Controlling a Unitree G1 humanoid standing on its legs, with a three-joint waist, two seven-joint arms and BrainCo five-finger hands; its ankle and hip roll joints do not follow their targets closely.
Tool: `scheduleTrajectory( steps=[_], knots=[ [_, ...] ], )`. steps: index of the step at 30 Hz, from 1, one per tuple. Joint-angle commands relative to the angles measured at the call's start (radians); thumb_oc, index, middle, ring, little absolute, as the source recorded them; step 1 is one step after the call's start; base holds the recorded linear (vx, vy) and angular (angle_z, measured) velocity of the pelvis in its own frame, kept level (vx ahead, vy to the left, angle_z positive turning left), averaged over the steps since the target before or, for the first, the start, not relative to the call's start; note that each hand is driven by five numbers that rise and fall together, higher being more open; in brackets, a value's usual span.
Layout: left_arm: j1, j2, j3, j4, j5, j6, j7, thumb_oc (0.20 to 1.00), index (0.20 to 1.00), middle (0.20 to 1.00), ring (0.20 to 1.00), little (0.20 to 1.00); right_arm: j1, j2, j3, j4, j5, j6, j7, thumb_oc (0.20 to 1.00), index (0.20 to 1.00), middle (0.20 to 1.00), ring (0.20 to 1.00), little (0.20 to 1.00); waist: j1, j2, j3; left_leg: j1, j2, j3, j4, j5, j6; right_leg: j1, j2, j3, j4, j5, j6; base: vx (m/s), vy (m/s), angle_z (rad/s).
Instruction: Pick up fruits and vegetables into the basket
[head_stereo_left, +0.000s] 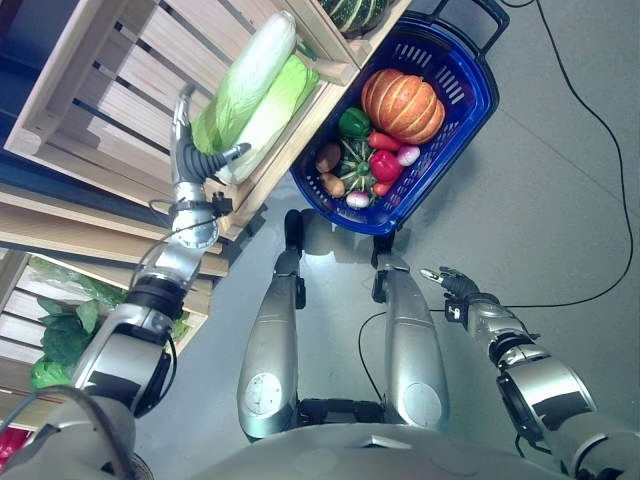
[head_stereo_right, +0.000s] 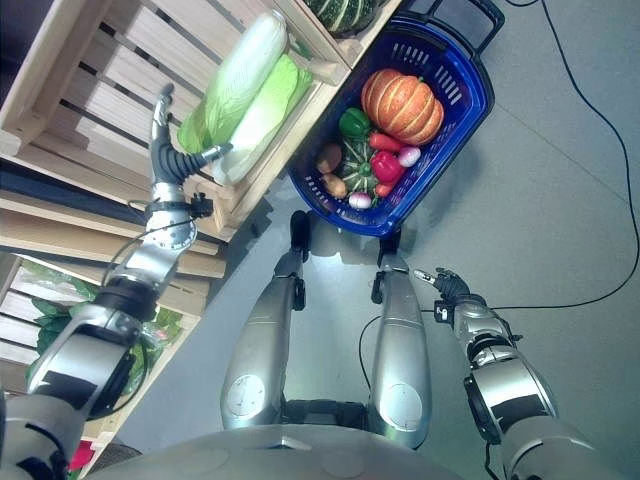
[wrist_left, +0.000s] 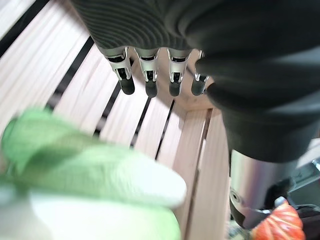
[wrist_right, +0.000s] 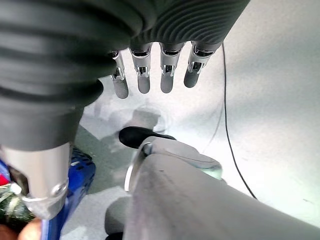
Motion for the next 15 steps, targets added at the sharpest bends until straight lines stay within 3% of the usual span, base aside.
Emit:
scheduleTrajectory(
  steps=[1,8,15],
  knots=[
    [-0.052,0.064,-0.009,0.041,0.078,0.045,0.077,1.000,1.000,1.000,1.000,1.000,0.042,-0.016,0.039,-0.029,0.020,0.009,-0.004,1.000,1.000,1.000,1.000,1.000,-0.007,-0.037,-0.023,-0.053,-0.038,0.027,0.155,-0.149,0.034,0.022,0.021,0.019,-0.018,0.003,0.025,0.00,0.000,0.00],
    [-0.210,0.091,-0.089,0.247,0.125,0.156,0.066,1.000,1.000,1.000,1.000,1.000,-0.010,-0.027,0.076,-0.019,0.026,0.023,0.005,1.000,1.000,1.000,1.000,1.000,-0.043,-0.050,-0.023,-0.070,-0.024,0.040,0.163,-0.140,0.023,0.003,0.030,0.029,-0.017,0.007,0.020,-0.01,0.012,-0.02],
    [-0.316,0.097,-0.134,0.419,0.093,0.193,-0.028,1.000,1.000,1.000,1.000,1.000,-0.048,-0.033,0.107,-0.009,0.030,0.034,0.017,1.000,1.000,1.000,1.000,1.000,-0.070,-0.060,-0.023,-0.085,-0.015,0.050,0.165,-0.132,0.017,-0.016,0.039,0.041,-0.014,0.010,0.015,-0.01,0.023,-0.06]
  ],
)
